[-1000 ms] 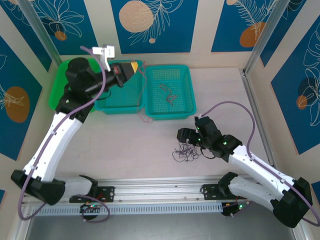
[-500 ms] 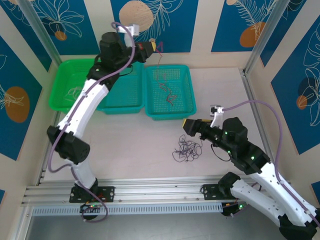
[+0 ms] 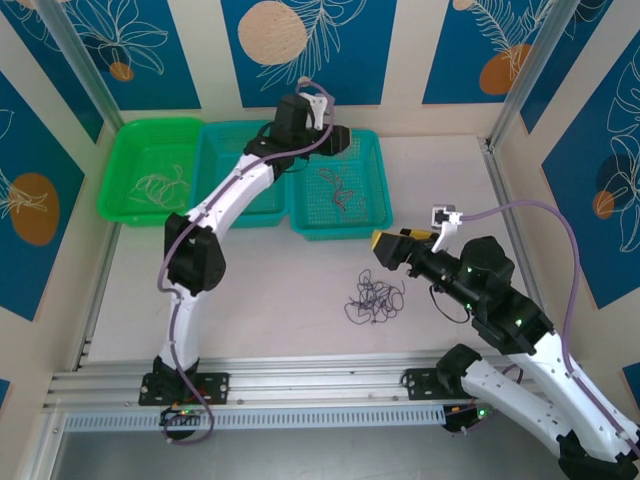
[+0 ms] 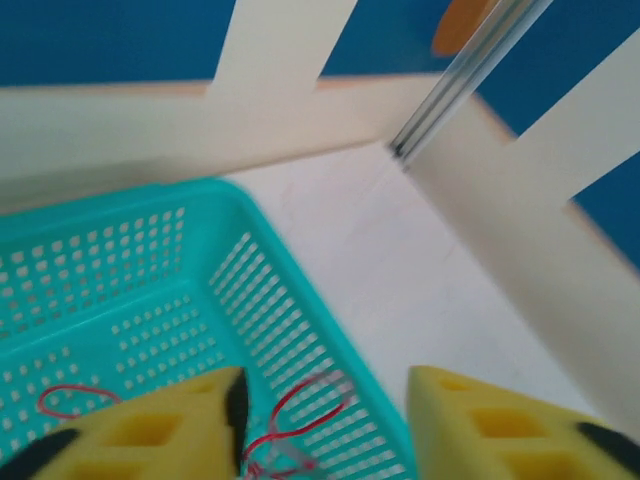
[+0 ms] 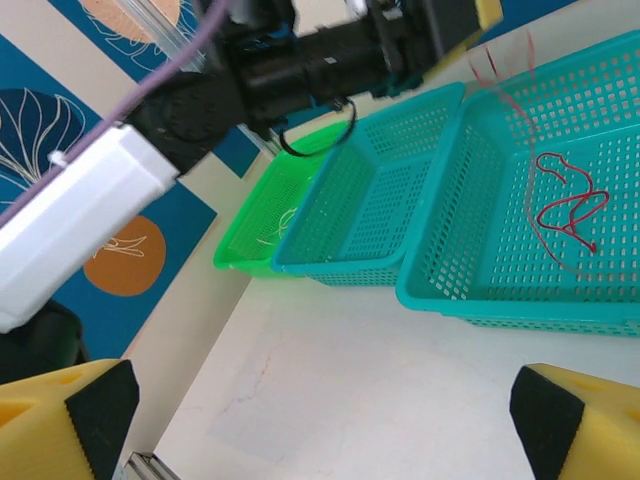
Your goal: Untangle the cables
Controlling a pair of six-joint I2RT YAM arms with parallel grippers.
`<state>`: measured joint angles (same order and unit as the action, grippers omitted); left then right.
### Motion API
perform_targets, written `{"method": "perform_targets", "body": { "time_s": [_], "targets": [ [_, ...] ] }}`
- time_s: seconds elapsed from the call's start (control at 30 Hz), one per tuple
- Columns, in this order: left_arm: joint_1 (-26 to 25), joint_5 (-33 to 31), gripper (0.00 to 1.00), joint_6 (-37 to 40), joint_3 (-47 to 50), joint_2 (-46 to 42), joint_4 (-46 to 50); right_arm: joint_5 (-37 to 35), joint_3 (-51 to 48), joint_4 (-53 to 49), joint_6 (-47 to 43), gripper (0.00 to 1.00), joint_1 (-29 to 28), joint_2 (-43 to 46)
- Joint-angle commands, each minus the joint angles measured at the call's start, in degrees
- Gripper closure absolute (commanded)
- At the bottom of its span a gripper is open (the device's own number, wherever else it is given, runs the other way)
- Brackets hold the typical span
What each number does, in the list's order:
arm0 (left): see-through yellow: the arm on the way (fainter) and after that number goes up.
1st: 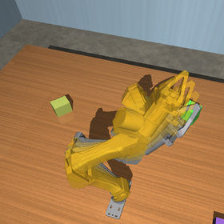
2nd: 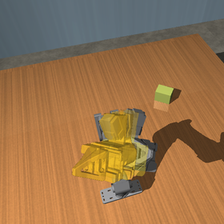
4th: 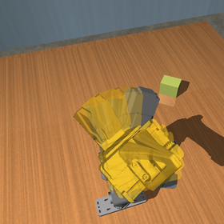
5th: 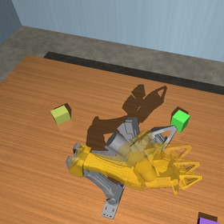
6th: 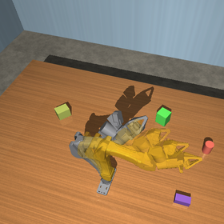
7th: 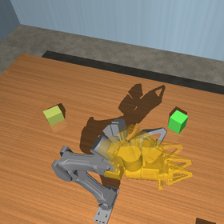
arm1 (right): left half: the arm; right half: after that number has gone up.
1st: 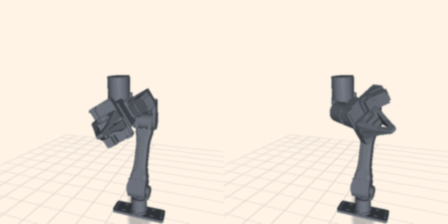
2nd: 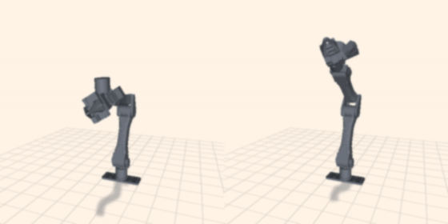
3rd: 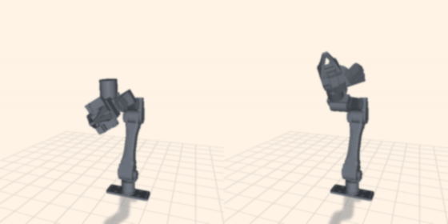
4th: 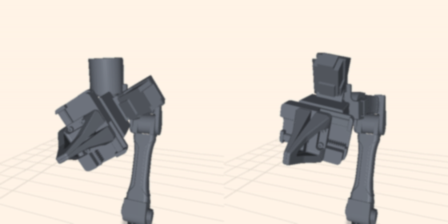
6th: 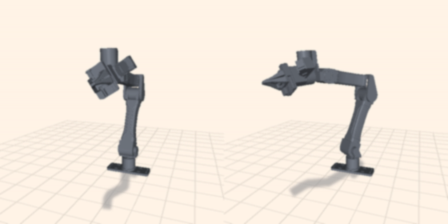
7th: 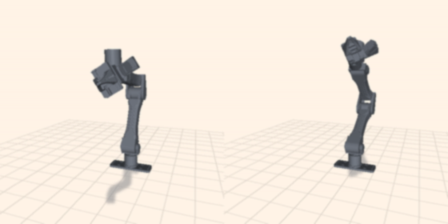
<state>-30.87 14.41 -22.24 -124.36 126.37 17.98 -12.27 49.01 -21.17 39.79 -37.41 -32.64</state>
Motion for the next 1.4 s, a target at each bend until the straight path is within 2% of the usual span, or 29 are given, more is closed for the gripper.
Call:
{"method": "perform_targets", "body": {
  "time_s": [0.0, 0.1, 0.23, 0.33, 0.4, 0.53, 0.73, 0.87, 1.03, 1.2, 1.3, 1.37],
  "targets": [
    [-0.33, -3.19, 0.37, 0.97, -2.65, 0.4, 1.75, -2.53, 0.0, -1.33, -0.14, 0.02, 0.32, 2.05],
    [-0.28, -3.78, 0.28, 1.21, -3.3, -1.45, 2.81, -4.16, 0.3, -3.39, 0.28, 0.02, 0.56, 1.78],
    [-0.89, -3.55, 0.27, 2.43, -3.23, -6.53, 6.0, -5.3, 0.04, -5.0, 1.06, 0.01, 1.17, 0.72],
    [-2.14, -1.51, 0.27, 2.8, 0.28, -12.15, 6.7, -5.91, -0.95, -5.76, 2.4, 0.01, 1.96, -0.28],
    [-3.46, -0.31, 0.27, 2.73, 5.4, -17.01, 4.95, -6.65, -1.45, -7.47, 3.48, 0.01, 2.79, -1.42],
    [-6.99, -0.02, 0.28, 1.58, 22.37, -29.69, -2.98, -6.44, -3.13, -11.99, 5.61, 0.01, 5.8, -4.8],
    [-13.05, -5.02, 0.29, -1.74, 46.83, -45.81, -11.65, 4.24, -7.55, -14.66, 7.92, 0.02, 12.26, -13.64],
    [-16.22, -8.2, 0.29, -5.89, 60.4, -52.81, -14.68, 8.77, -12.08, -12.38, 8.92, 0.03, 12.87, -18.34],
    [-18.53, -8.2, 0.29, -10.57, 71.6, -55.68, -13.2, 14.93, -16.66, -6.61, 9.16, 0.05, 12.41, -24.69],
    [-22.38, -8.32, 0.3, -16.19, 77.98, -54.01, -14.27, 14.33, -16.7, -5.11, 9.42, 0.15, 9.6, -31.42],
    [-24.8, -8.65, 0.3, -19.48, 79.66, -51.51, -16.03, 13.76, -16.39, -3.73, 9.34, 0.39, 7.7, -35.49],
    [-26.17, -9.58, 0.3, -22.0, 80.67, -49.77, -17.33, 13.84, -15.57, -3.38, 8.96, 0.47, 6.53, -37.98]
  ]
}}
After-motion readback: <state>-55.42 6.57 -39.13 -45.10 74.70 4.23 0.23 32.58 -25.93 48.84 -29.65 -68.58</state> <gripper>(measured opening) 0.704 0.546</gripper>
